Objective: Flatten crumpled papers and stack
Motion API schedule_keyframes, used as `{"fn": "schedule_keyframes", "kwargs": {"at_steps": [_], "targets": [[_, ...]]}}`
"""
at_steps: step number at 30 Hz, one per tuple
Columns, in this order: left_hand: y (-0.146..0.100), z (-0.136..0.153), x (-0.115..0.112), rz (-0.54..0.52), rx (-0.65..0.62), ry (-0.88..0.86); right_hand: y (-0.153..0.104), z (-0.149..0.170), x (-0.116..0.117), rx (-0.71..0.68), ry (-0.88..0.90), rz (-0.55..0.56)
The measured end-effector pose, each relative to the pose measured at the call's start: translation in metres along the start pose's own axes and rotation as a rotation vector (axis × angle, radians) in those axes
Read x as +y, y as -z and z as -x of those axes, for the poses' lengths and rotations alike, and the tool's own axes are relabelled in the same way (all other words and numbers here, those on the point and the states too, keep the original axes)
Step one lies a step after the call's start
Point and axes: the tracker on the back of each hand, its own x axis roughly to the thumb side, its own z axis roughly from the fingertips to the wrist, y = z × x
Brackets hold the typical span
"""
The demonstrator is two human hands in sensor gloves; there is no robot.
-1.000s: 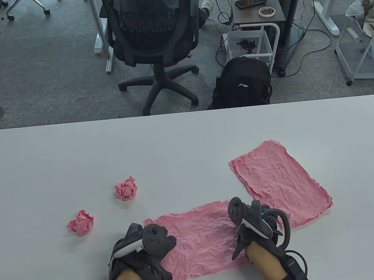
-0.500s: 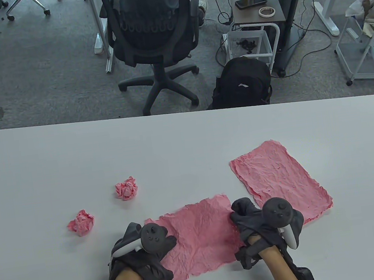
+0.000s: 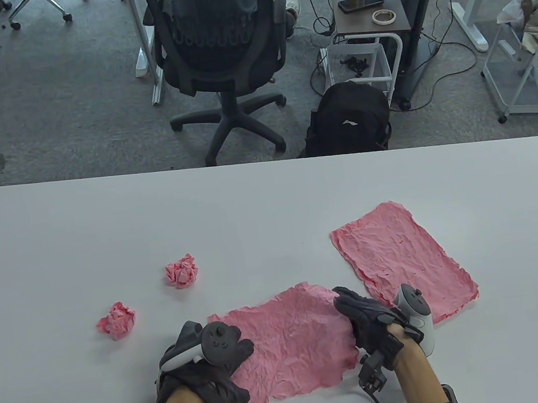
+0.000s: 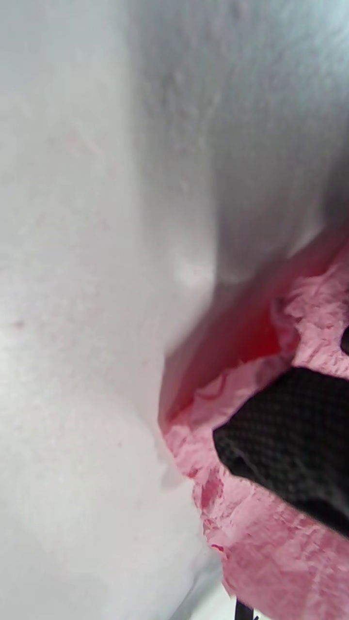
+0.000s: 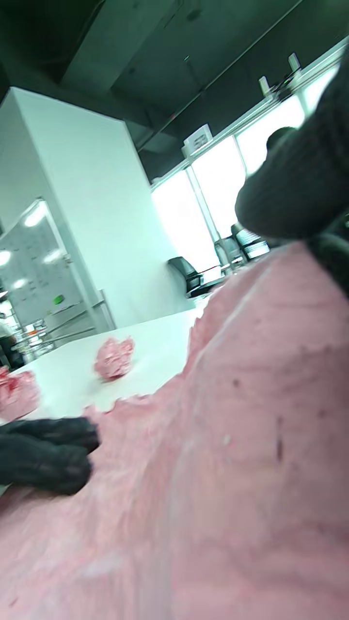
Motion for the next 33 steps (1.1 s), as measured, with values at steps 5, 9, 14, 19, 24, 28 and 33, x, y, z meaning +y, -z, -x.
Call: {"fn": "schedule_keyframes", "kwargs": {"at_steps": [5,9,14,19,24,28,33], "targets": [[0.000,0.000,0.000,0.000,-0.002,0.002,-0.005,-0.018,0.002,-0.066,-0.382,0.220],[0.001,-0.001,0.000,0.001,-0.001,0.006,-0.008,-0.030,0.011,-0.125,-0.591,0.299],[0.000,0.000,0.002,-0.018,-0.016,-0.004,-0.002,-0.032,0.011,-0.134,-0.650,0.278],[-0.016,0.008,0.019,-0.280,0.037,-0.010,0.001,-0.057,-0.004,-0.336,-0.557,0.427],[-0.043,0.017,0.037,-0.616,0.098,0.003,-0.022,-0.084,-0.049,-0.469,-0.211,0.724],[-0.055,0.025,0.043,-0.716,0.125,-0.033,-0.053,-0.085,-0.099,-0.462,-0.179,1.003],[-0.062,0.039,0.044,-0.744,0.184,-0.056,-0.065,-0.081,-0.125,-0.327,-0.492,1.165]]}}
